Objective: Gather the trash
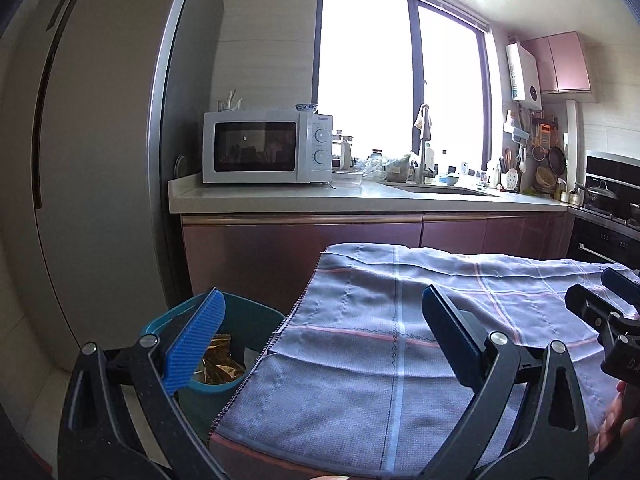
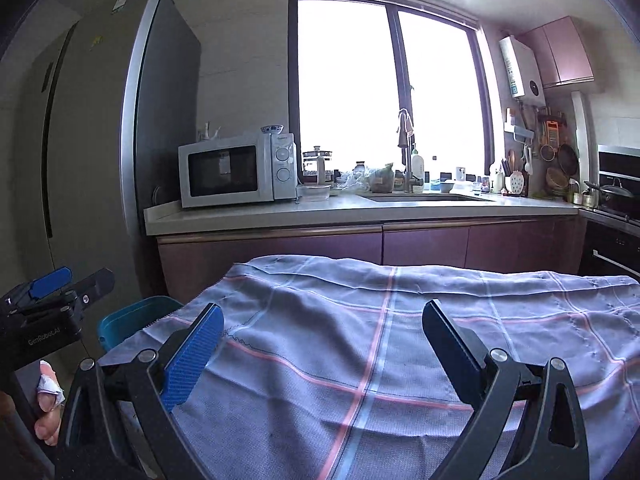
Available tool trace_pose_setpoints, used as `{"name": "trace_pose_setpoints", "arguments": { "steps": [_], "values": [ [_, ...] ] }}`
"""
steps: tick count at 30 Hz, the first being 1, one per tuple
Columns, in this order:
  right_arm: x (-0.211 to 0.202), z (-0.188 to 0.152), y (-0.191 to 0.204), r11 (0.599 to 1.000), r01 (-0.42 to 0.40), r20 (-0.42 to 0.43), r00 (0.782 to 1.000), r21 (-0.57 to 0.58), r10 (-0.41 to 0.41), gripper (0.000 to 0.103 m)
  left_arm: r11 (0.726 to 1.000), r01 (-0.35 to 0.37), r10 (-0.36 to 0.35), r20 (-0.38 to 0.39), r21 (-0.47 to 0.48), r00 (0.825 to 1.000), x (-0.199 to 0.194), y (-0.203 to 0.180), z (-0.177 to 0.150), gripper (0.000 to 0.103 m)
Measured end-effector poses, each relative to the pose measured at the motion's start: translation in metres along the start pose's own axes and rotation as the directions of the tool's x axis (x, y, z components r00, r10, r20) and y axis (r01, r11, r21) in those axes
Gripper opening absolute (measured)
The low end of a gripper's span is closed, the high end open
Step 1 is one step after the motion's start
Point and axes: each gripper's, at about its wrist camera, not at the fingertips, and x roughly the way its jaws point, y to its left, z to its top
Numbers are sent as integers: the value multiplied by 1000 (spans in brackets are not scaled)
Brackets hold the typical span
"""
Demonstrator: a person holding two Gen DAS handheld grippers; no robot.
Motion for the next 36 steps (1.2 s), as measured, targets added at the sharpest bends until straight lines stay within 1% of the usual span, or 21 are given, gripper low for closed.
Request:
{"name": "trace_pose_setpoints", "arguments": {
  "steps": [7,23,36],
  "values": [
    [-7,-4,-5,999,28,24,999,-16,-28,96,1000,-5,4,31,15,1000,0,-6,1,97],
    [-13,-1,-11,998,54,55,997,-14,-53,96,1000,-7,6,49,18,999,3,-8,1,97],
    [-14,-1,-14,998,64,55,996,-10,-64,96,1000,-7,6,53,20,999,4,-10,1,97]
  ]
}}
